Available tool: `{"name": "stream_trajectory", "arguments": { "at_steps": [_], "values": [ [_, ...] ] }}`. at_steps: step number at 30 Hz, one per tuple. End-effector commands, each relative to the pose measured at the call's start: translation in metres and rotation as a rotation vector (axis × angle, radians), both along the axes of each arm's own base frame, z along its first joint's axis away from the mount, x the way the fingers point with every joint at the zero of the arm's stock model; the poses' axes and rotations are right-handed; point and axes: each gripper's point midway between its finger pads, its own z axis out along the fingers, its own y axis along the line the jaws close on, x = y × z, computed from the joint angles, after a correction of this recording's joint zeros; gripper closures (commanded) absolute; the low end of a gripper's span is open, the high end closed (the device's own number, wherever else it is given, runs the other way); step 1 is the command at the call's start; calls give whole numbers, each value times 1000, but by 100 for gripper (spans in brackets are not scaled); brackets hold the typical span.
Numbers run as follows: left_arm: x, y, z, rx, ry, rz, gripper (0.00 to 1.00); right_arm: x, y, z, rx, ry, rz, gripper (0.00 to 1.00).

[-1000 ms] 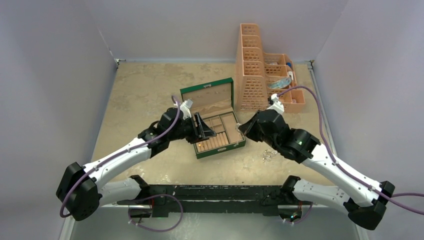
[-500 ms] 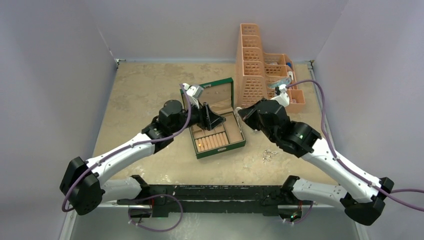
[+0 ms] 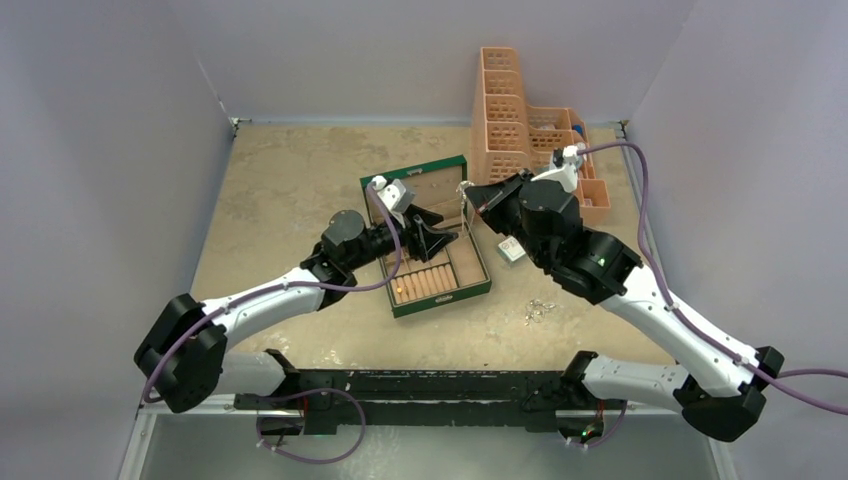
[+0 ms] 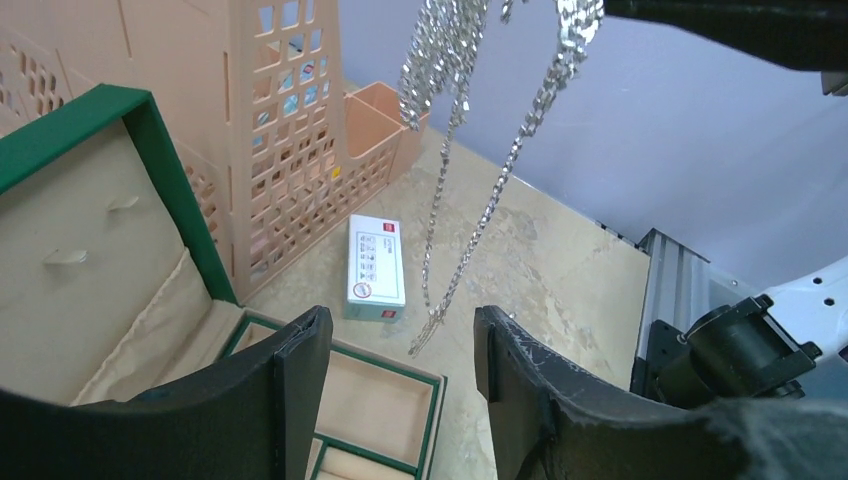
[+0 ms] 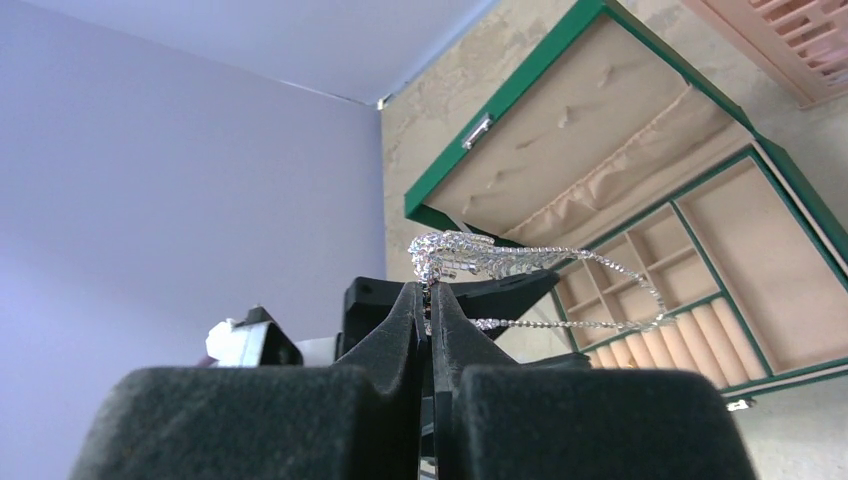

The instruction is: Organize the mixed jewelry

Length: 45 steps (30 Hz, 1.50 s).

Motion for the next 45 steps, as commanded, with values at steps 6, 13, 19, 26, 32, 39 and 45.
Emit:
{"name": "stream_trajectory", "arguments": {
  "at_steps": [6, 13, 19, 26, 32, 39, 45],
  "values": [
    [8, -16, 44, -100, -150, -39, 46, 9, 1, 52, 94, -116, -27, 100],
    [12, -17, 52, -147, -175, -24, 49, 9, 3, 61, 110, -137, -19, 100],
    [-5, -17, 62, -215, -299, -99, 57, 9, 6, 62, 117, -143, -10, 100],
    [2, -26, 57, -212, -280, -108, 58, 8, 5, 66, 132, -154, -10, 100],
    [10, -27, 56, -217, -273, -81, 64, 8, 6, 66, 134, -155, -5, 100],
    [18, -23, 56, -205, -269, -31, 100, 9, 4, 62, 126, -151, -16, 100],
    [18, -15, 60, -196, -259, 7, 100, 11, 1, 55, 118, -140, -36, 100]
  ]
}}
